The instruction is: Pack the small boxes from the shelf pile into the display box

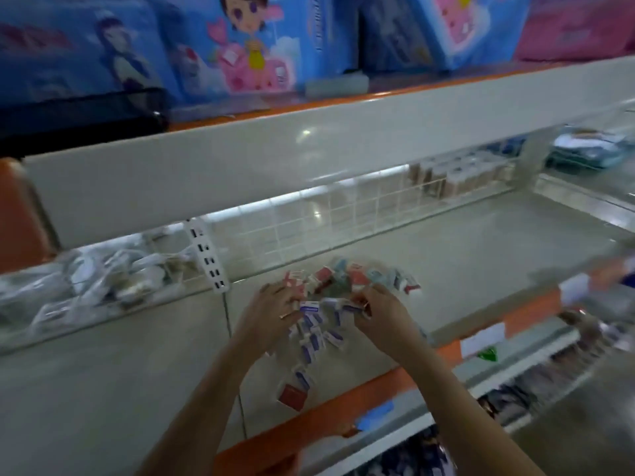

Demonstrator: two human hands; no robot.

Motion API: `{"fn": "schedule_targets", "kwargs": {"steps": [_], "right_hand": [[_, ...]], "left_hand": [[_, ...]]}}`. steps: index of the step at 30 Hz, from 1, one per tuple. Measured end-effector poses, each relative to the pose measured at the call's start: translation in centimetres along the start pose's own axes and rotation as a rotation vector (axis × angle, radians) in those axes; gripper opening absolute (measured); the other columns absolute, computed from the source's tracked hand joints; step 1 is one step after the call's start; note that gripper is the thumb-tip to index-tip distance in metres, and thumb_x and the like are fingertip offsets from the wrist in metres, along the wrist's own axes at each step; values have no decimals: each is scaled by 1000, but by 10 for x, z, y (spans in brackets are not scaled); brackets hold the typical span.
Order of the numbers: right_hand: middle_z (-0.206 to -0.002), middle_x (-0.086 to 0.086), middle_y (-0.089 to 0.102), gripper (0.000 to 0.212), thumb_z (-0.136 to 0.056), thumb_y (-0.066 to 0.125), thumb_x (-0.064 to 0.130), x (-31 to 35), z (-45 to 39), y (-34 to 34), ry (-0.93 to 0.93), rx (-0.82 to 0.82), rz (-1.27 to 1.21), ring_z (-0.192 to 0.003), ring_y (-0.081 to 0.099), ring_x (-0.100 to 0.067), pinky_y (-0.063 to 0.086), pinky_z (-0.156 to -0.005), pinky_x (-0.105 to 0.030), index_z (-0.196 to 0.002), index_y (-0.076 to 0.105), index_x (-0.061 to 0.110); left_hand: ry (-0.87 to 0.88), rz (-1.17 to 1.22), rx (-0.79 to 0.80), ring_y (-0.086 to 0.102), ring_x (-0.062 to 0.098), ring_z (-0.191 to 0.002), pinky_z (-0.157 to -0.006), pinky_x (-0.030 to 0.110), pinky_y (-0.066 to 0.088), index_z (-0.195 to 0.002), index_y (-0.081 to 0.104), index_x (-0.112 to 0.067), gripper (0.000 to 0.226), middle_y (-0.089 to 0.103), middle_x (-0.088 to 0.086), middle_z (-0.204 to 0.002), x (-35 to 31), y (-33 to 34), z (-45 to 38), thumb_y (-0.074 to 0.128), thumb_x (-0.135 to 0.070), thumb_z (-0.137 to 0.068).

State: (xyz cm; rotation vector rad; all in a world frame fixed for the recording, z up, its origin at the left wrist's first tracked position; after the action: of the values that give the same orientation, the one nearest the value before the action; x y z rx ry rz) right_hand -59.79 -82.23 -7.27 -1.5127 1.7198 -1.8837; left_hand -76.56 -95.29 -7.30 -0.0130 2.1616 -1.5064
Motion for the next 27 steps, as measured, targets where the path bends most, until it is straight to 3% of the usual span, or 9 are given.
{"fn": "schedule_targets", "kwargs": {"steps": [2,5,7,10,16,22,27], "right_hand": [[-110,-3,53,27,-83,63,19,18,-4,1,-98,39,-51,-94,56,-22,37,-71,-23,-109,61,13],[-110,1,51,30,-82,63,19,56,-5,10,-248,79,-125,-90,53,-14,37,-73,-21,-112,59,15],[-109,4,48,32,-83,63,19,87,-2,22,-350,123,-164,-91,50,-11,40,-76,-21,-113,58,15],[-104,3,50,26,-82,63,15,138,8,43,-463,199,-219,-90,52,-12,45,-81,-23,-108,59,14],[-96,9,45,23,-80,64,14,248,49,102,-621,289,-290,-80,54,-11,49,-75,-28,-102,60,18],[-95,7,46,24,-80,66,13,371,112,167,-723,388,-351,-76,56,-11,50,-76,-27,-104,62,15],[-99,-1,52,25,-79,67,9,452,157,214,-792,465,-382,-81,60,-18,50,-78,-29,-103,63,9]], "left_hand": [[-74,-6,-63,54,25,-103,-84,25,36,-107,68,-13,27,63,5,-108,4,-15,16,70,-21,-82],[-139,11,-184,53,16,-87,-72,11,35,-99,70,-13,23,63,0,-95,8,-43,50,75,-14,-77],[-196,-21,-244,49,9,-85,-70,11,34,-98,70,-17,21,62,-6,-94,14,-63,79,74,-16,-77],[-273,-73,-298,46,5,-88,-70,13,35,-98,68,-22,18,56,-13,-94,29,-93,124,72,-21,-80],[-437,-177,-412,50,7,-85,-71,22,43,-95,67,-24,16,54,-17,-88,73,-163,247,72,-23,-80],[-607,-206,-472,54,15,-85,-73,14,35,-94,69,-16,18,62,-5,-90,128,-229,386,75,-16,-77],[-694,-206,-473,60,23,-86,-79,25,46,-94,71,-12,20,65,3,-91,171,-266,471,76,-11,-74]]}}
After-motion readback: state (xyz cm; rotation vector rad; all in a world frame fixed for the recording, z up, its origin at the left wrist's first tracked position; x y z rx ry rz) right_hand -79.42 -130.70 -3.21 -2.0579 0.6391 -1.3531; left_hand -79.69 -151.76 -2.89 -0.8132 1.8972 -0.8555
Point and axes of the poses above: each hand's wrist, its own z-axis away from the middle knuckle, its own y-axis out of the palm, x = y × z, the point moved 3 cm from there along -z, towards the middle knuckle
